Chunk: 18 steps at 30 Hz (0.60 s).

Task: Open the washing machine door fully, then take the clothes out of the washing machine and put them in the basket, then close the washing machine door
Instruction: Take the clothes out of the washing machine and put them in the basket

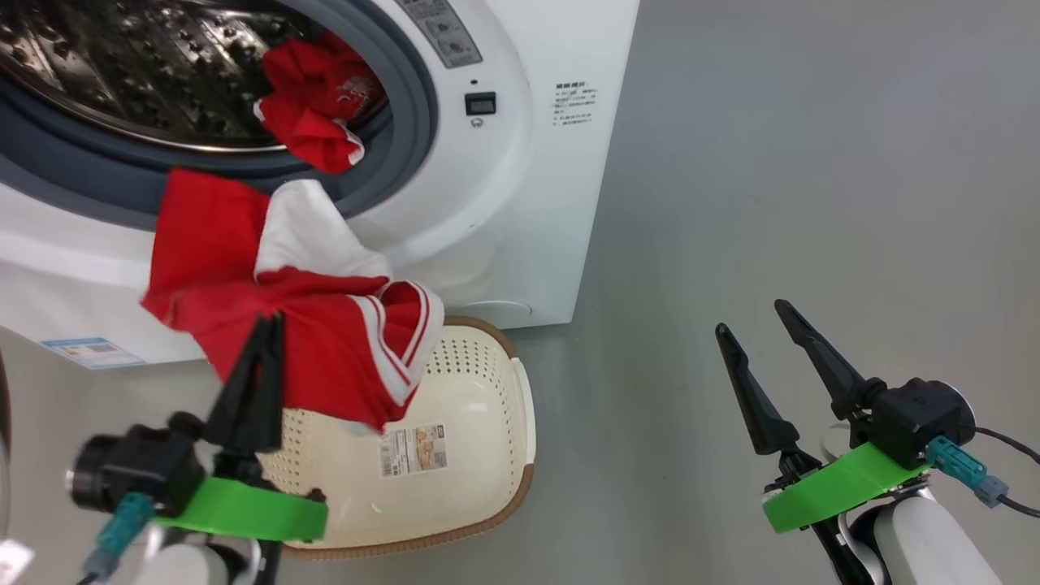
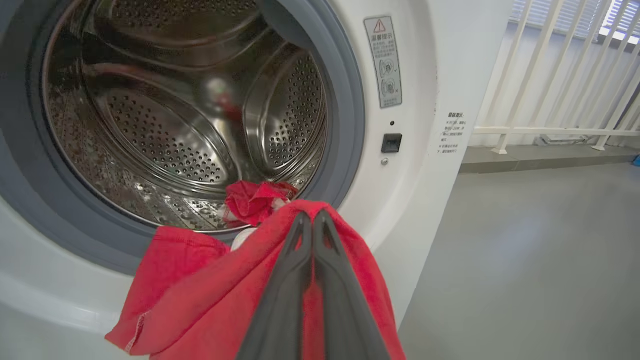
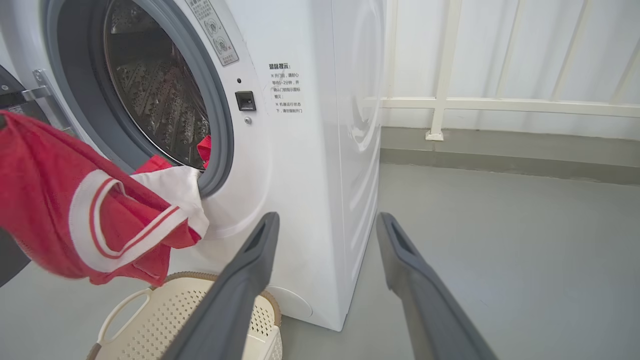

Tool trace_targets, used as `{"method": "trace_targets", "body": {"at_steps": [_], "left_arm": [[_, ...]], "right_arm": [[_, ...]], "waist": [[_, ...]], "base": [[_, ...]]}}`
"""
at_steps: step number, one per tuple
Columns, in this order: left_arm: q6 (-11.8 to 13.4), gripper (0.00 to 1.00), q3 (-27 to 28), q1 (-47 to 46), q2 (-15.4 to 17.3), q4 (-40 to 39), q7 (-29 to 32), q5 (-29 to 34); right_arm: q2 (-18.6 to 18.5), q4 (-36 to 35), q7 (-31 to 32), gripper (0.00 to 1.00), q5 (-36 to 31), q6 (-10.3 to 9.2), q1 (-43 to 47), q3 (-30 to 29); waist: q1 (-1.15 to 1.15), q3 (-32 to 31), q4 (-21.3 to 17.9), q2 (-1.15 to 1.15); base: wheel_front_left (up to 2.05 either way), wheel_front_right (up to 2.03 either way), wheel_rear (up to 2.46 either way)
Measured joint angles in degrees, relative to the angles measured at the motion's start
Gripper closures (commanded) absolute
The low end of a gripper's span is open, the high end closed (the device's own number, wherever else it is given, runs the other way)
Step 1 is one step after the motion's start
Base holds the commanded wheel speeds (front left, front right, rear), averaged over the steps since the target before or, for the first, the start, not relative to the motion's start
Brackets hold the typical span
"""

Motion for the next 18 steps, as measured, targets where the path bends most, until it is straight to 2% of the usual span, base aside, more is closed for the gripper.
{"method": "trace_targets", "body": {"at_steps": [2, 9, 18], "left_arm": [[-0.1, 1.00, -0.5, 0.0, -0.1, 1.2, -0.1, -0.1], [-0.7, 1.00, -3.1, -0.9, -0.8, 13.1, -0.7, -0.7], [-1.6, 1.00, -4.6, -7.0, -0.4, 29.0, -2.0, -1.0]], "right_arm": [[0.1, -0.1, 0.0, 0.00, 0.0, 0.00, -0.1, 0.1], [0.5, -0.3, 0.0, 0.00, 0.0, 0.00, -1.9, 0.0], [1.9, -0.5, 0.0, 0.00, 0.0, 0.00, -2.8, -0.1]], "waist": [[0.00, 0.3, -0.1, 0.00], [0.00, 2.7, -1.3, 0.00], [0.00, 5.6, -3.5, 0.00]], "base": [[0.00, 0.00, 0.00], [0.00, 0.00, 0.00], [0.00, 0.00, 0.00]]}}
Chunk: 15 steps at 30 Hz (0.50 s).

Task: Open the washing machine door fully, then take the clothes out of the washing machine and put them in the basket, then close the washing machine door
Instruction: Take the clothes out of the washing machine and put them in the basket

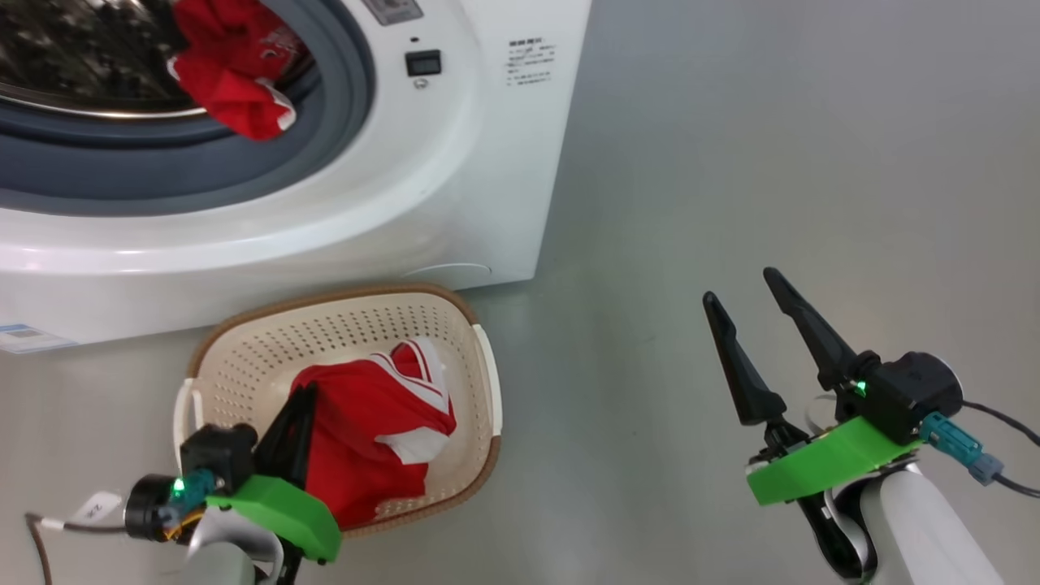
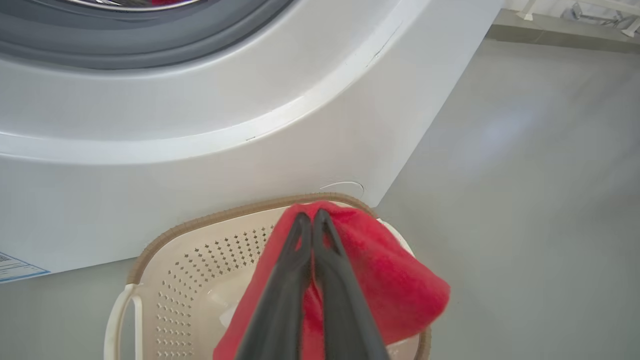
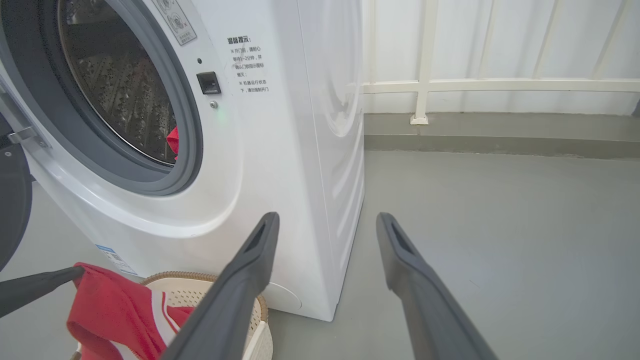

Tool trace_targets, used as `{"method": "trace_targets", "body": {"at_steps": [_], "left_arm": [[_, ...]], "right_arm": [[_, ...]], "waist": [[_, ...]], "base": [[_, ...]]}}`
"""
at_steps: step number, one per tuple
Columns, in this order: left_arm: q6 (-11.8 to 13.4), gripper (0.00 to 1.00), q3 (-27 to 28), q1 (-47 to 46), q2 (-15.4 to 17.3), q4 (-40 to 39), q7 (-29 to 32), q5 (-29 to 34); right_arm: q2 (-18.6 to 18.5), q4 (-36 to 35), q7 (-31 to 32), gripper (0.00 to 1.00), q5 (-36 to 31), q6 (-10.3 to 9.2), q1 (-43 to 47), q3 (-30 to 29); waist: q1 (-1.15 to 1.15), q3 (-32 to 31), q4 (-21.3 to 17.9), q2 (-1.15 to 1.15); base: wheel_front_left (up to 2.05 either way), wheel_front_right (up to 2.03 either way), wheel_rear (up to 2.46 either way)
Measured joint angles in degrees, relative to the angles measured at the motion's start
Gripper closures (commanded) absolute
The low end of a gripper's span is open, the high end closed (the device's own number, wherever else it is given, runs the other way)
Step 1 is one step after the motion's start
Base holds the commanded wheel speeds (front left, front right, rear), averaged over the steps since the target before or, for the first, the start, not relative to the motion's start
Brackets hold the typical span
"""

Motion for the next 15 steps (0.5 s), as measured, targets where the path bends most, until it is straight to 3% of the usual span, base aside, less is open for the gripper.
{"method": "trace_targets", "body": {"at_steps": [15], "left_arm": [[-0.5, 1.00, -1.4, -14.2, 2.1, 21.1, -0.2, 0.5]], "right_arm": [[2.2, -1.5, 0.0, 0.00, -0.1, 0.00, -4.1, 0.0]], "waist": [[0.00, 7.8, -3.9, 0.00]], "base": [[0.00, 0.00, 0.00]]}}
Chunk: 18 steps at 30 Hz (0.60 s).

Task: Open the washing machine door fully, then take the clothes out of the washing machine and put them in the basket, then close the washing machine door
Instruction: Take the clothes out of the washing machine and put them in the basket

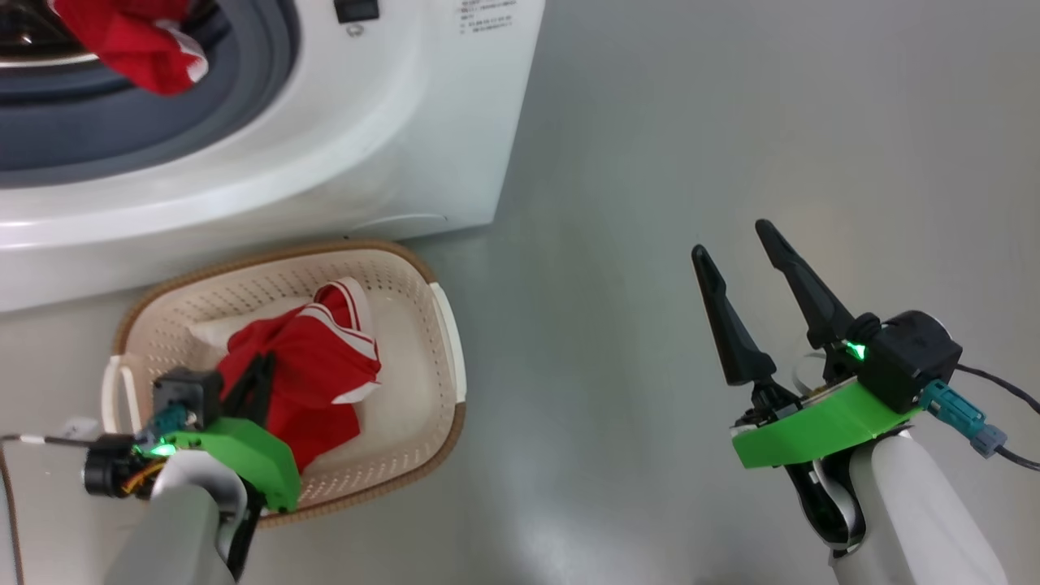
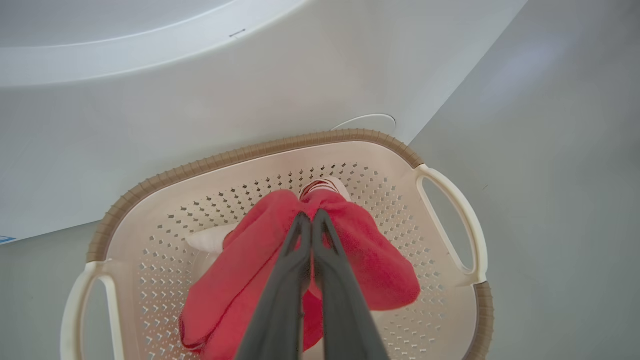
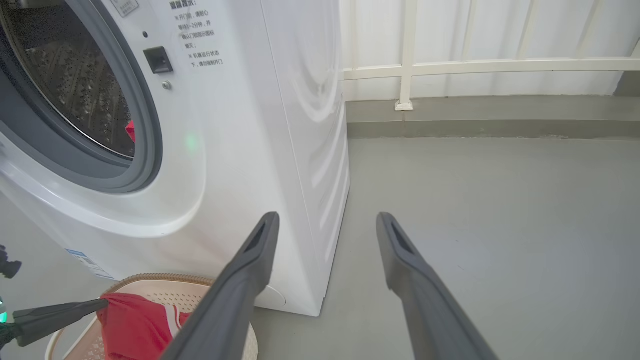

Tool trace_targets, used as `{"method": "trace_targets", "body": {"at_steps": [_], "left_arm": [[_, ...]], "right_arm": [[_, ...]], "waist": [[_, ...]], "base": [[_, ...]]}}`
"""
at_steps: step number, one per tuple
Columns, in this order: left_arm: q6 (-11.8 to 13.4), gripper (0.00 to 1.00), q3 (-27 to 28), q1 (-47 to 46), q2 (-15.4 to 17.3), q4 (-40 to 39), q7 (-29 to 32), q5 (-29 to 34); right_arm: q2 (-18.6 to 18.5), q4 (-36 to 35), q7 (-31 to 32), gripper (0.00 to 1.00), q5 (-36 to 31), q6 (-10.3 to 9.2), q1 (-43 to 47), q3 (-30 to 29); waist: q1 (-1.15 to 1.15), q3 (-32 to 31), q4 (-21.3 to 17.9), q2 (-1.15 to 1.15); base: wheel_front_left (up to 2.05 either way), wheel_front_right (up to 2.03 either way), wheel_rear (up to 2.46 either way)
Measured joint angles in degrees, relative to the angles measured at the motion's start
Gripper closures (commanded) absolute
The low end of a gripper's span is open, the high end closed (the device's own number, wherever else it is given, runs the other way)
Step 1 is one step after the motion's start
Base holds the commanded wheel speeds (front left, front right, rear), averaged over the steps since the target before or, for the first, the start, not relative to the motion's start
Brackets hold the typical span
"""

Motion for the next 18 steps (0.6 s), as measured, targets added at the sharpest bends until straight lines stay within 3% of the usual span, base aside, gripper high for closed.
{"method": "trace_targets", "body": {"at_steps": [18], "left_arm": [[0.0, 1.00, -4.0, -11.0, 3.5, 12.9, 0.0, -1.4]], "right_arm": [[2.5, -1.3, 0.0, 0.00, 0.0, 0.00, -4.5, 0.1]], "waist": [[0.00, 10.3, -3.9, 0.00]], "base": [[0.00, 0.00, 0.00]]}}
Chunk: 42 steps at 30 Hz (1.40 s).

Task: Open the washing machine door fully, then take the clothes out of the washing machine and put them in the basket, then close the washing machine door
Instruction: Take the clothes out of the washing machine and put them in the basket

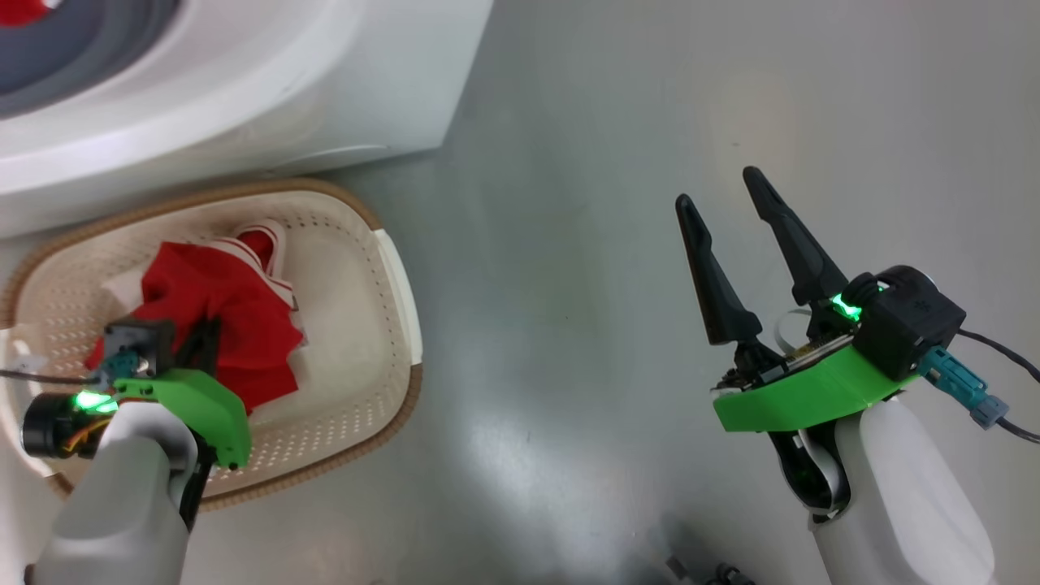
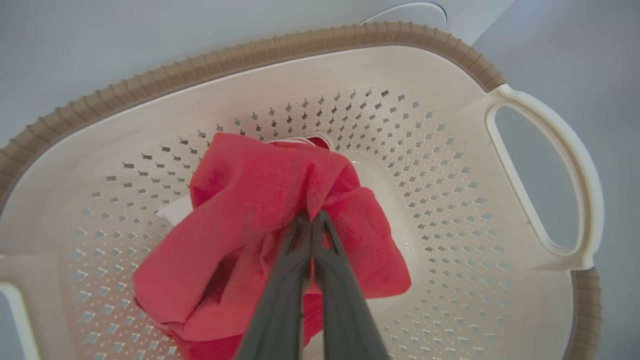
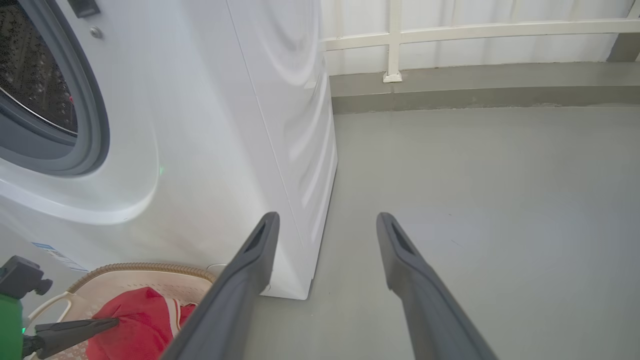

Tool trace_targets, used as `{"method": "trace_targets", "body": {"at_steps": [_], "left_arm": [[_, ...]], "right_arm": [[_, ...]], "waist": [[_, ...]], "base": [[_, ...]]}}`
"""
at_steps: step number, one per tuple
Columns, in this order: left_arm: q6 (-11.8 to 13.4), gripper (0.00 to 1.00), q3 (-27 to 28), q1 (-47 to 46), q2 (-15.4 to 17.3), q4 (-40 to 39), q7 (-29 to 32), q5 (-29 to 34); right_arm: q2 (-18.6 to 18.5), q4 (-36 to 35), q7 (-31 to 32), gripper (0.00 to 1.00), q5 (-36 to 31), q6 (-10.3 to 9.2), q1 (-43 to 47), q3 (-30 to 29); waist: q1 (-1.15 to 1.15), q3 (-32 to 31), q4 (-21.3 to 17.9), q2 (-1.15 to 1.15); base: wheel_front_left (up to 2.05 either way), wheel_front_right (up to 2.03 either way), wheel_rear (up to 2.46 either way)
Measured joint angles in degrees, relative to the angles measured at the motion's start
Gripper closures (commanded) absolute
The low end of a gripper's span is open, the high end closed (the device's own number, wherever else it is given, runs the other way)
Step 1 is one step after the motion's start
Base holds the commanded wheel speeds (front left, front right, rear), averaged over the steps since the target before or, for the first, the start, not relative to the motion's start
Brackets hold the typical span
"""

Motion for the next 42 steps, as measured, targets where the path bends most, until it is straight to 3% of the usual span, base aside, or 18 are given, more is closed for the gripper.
{"method": "trace_targets", "body": {"at_steps": [16, 17, 19, 20, 21, 22, 23, 42], "left_arm": [[0.0, 1.00, -3.3, -4.5, 1.2, 6.9, 0.0, -2.4], [0.0, 0.93, -3.5, -4.5, 1.2, 7.1, 0.0, -2.6], [0.0, 0.63, -3.9, -4.5, 1.2, 7.5, 0.0, -2.9], [0.0, 0.54, -4.0, -4.5, 1.2, 7.7, 0.0, -3.0], [0.0, 0.22, -4.1, -4.5, 1.2, 7.8, 0.0, -3.3], [0.0, 0.03, -4.1, -4.5, 1.2, 7.9, 0.0, -3.7], [0.0, 0.00, -4.2, -4.5, 1.2, 7.9, 0.0, -4.0], [0.0, 0.00, -1.8, 4.4, -1.1, -1.8, 0.0, -6.4]], "right_arm": [[1.1, -0.1, 0.0, 0.00, 0.0, 0.00, -0.5, 0.4], [1.1, -0.1, 0.0, 0.00, 0.0, 0.00, -0.5, 0.4], [1.1, 0.0, 0.0, 0.00, 0.0, 0.00, -0.5, 0.4], [1.1, 0.1, 0.0, 0.00, 0.0, 0.00, -0.5, 0.3], [1.1, 0.1, 0.0, 0.00, 0.0, 0.00, -0.5, 0.3], [1.1, 0.1, 0.0, 0.00, 0.0, 0.00, -0.5, 0.2], [1.1, 0.2, 0.0, 0.00, 0.0, 0.00, -0.4, 0.2], [-3.0, 2.8, 0.0, 0.00, -0.3, 0.00, 3.5, 1.0]], "waist": [[0.00, 2.7, -2.7, 0.00], [0.00, 2.6, -2.7, 0.00], [0.00, 2.2, -2.7, 0.00], [0.00, 2.0, -2.7, 0.00], [0.00, 1.7, -2.7, 0.00], [0.00, 1.4, -2.6, 0.00], [0.00, 1.1, -2.5, 0.00], [0.00, -10.5, 0.5, 0.00]], "base": [[0.00, 0.00, 0.00], [0.00, 0.00, 0.00], [0.00, 0.00, 0.00], [0.00, 0.00, 0.00], [0.00, 0.00, 0.00], [0.00, 0.00, 0.00], [0.00, 0.00, 0.00], [0.00, 0.00, 0.00]]}}
